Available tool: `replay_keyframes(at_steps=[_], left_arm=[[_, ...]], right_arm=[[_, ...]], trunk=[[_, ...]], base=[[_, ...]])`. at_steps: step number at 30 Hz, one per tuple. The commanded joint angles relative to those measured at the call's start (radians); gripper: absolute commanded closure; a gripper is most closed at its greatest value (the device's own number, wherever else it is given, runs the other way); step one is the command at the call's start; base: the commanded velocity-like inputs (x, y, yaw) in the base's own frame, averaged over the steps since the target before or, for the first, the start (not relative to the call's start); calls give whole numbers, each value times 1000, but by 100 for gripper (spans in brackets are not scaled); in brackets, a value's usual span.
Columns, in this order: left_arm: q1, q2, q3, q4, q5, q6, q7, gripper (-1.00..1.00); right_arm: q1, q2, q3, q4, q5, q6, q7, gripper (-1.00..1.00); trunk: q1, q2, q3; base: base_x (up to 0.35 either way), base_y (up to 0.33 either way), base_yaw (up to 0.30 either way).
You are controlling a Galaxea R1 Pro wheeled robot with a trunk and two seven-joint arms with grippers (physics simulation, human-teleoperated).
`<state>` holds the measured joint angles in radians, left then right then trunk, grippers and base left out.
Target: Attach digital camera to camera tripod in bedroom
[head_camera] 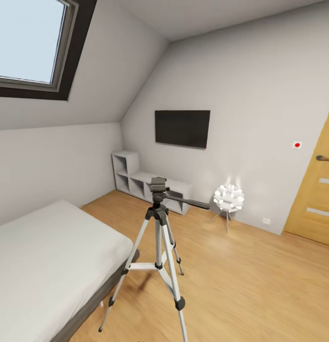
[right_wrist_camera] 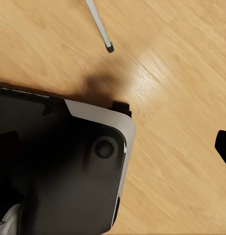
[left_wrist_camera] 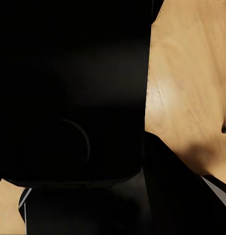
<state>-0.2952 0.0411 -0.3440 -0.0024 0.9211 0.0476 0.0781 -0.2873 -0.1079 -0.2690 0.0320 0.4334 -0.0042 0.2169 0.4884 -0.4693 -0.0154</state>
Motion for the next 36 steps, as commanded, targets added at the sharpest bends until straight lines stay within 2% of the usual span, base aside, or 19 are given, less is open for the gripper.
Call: replay_keyframes(at_steps=[1, 15, 30, 36], left_arm=[[-1, 0, -9, 0, 4, 5, 5, 100], [-1, -1, -9, 0, 4, 5, 6, 100], [-1, -1, -10, 0, 3, 5, 5, 100], [-1, -1, -10, 0, 2, 5, 5, 100]], right_arm=[[-1, -1, -8, 2, 8, 0, 2, -100], [-1, -1, -8, 2, 8, 0, 2, -100], [-1, -1, -9, 2, 8, 0, 4, -100], [-1, -1, -9, 2, 8, 0, 4, -100]], trunk=[[0, -2, -2], [0, -2, -2], [0, -2, -2], [0, -2, -2]], base=[[0, -1, 258], [0, 0, 249], [3, 0, 16], [140, -86, 0]])
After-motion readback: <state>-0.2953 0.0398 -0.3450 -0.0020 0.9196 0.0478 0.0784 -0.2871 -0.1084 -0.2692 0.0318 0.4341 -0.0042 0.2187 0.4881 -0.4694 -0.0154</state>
